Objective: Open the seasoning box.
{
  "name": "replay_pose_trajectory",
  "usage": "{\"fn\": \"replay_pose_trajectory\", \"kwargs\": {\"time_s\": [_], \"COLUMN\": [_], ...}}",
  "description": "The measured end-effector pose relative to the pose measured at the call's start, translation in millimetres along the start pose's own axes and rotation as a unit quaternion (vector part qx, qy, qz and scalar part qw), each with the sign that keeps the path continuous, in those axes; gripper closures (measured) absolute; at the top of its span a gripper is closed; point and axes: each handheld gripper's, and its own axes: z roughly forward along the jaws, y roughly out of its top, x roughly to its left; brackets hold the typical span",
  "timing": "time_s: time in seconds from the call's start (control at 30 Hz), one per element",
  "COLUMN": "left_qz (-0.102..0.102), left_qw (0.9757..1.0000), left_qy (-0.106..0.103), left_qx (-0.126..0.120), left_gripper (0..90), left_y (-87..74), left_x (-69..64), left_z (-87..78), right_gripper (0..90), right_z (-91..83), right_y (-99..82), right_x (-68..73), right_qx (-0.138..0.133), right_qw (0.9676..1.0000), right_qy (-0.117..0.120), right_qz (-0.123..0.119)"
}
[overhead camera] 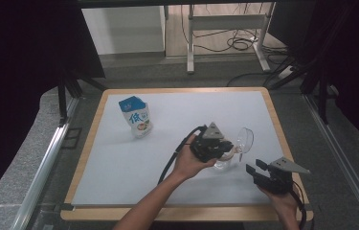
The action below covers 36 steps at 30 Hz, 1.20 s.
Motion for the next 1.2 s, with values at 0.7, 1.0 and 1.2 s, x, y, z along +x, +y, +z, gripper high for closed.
{"fn": "replay_pose_trajectory", "kwargs": {"time_s": [0.7,1.0,1.2], "left_qz": [-0.082,-0.121,-0.121], "left_qw": [0.9922,0.9835,0.9839], "left_qy": [0.094,0.135,0.131], "left_qx": [0.004,-0.008,-0.008], "left_gripper": [34.4,32.7,31.9], "left_y": [-117.6,-156.5,-165.3], "left_x": [25.5,42.7,53.3], "left_z": [-97.2,-133.5,-145.8], "right_gripper": [33.2,33.1,32.9], "right_z": [18.8,37.8,66.0], "right_y": [-16.9,-8.1,7.0], "right_x": [74.9,108.8,131.7], "right_qx": [0.000,-0.004,-0.001], "right_qw": [0.9930,0.9856,0.9801], "right_qy": [0.104,0.136,0.147], "right_qz": [-0.057,-0.101,-0.133]}}
